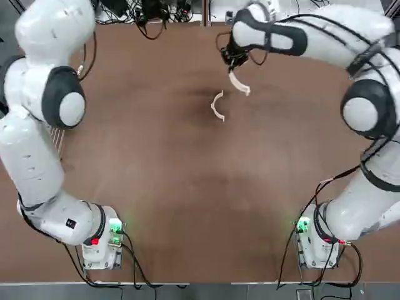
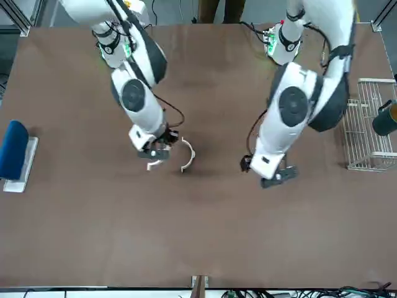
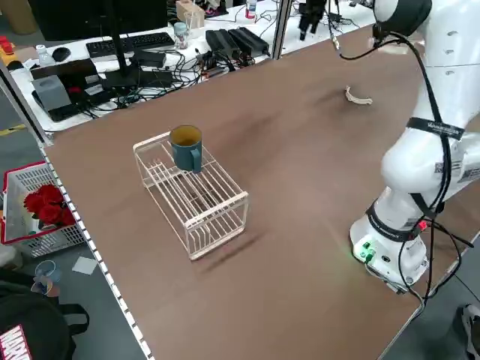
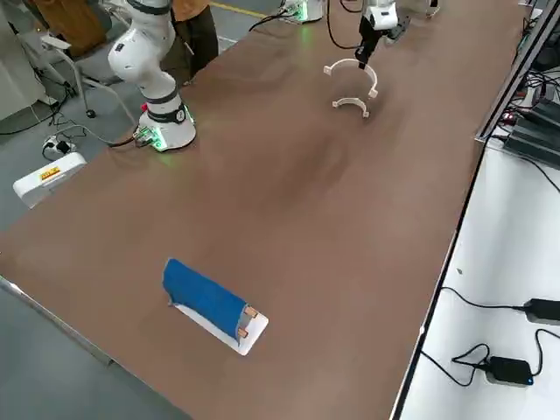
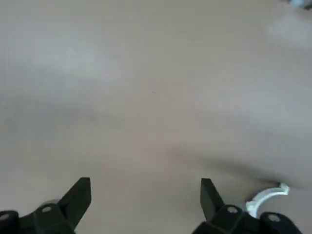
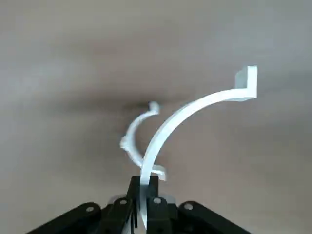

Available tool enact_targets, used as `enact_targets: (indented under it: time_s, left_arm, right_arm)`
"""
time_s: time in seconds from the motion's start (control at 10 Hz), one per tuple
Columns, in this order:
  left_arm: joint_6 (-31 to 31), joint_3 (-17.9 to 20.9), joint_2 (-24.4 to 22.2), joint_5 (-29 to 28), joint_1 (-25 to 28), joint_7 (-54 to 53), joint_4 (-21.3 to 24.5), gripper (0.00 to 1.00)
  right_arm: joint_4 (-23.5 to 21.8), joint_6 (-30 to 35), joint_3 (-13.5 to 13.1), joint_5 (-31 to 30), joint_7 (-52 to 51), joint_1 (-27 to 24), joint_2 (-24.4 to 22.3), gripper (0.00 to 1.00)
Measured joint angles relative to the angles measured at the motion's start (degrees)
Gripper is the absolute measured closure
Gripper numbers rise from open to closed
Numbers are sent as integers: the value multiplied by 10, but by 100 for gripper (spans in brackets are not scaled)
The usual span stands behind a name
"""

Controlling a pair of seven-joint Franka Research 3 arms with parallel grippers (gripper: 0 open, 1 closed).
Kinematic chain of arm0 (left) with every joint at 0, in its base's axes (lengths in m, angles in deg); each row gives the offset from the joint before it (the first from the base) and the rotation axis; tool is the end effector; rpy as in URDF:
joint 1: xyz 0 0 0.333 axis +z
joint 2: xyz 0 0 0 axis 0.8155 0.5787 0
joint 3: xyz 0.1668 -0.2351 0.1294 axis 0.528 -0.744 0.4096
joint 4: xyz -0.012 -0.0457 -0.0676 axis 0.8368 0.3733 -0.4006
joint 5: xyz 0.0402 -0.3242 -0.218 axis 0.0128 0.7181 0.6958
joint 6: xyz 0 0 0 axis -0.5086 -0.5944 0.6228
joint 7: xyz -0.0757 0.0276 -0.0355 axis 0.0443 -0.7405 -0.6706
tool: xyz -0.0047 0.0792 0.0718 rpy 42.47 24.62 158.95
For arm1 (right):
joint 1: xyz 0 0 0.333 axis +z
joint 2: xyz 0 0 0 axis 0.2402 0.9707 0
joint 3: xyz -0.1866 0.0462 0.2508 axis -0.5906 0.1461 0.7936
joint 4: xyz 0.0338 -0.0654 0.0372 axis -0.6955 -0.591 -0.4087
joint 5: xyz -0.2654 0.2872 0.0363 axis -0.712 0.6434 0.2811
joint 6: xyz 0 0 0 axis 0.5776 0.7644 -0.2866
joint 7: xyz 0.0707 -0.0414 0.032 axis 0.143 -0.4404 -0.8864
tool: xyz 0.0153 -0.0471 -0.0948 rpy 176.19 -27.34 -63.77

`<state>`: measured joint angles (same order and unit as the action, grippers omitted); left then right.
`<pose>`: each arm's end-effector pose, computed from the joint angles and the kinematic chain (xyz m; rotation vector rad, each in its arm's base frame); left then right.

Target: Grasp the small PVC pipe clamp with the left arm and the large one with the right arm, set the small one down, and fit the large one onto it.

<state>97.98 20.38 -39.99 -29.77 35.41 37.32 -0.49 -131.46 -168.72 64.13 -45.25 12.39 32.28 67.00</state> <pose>0.6365 -0.2751 0.4819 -3.1101 -0.3697 -0.0282 0.5523 0.4148 0.3697 -3.0112 0.1193 0.1109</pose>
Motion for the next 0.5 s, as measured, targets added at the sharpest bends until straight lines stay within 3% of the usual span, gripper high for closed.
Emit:
enact_targets:
  time_s: [0.3,0.5]
  left_arm:
    - [-42,0,-65,2,97,-116,19,1]
    - [-65,-1,-106,9,146,-162,29,1]
  right_arm:
    - [56,-74,-1,-84,51,76,117,92]
    - [79,-85,-2,-144,87,102,163,92]
